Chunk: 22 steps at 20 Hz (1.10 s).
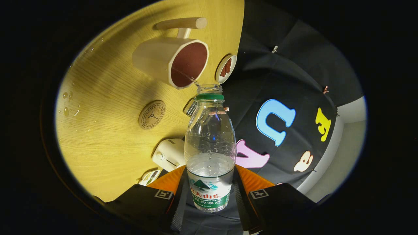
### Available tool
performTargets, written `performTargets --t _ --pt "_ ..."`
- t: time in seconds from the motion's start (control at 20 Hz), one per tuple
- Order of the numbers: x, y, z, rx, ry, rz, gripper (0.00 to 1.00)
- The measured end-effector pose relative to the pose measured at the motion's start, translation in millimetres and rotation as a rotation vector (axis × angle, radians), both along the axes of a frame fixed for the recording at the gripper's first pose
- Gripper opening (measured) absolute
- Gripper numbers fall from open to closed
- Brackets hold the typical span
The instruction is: Take the bottle from table, then pour the juice into the cup, finally place the bottle on the coaster
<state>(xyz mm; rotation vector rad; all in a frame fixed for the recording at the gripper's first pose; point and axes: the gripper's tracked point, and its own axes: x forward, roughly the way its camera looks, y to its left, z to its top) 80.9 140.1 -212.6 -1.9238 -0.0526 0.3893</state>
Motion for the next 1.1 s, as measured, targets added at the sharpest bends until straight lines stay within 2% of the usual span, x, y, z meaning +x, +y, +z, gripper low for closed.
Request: performTargets --t 0.95,1.1 --pt "-5.4 14.1 0.2 -0.078 -0.054 0.093 0.7" --pt "-5.0 14.5 -4.9 -0.042 -0.02 0.072 0.7"
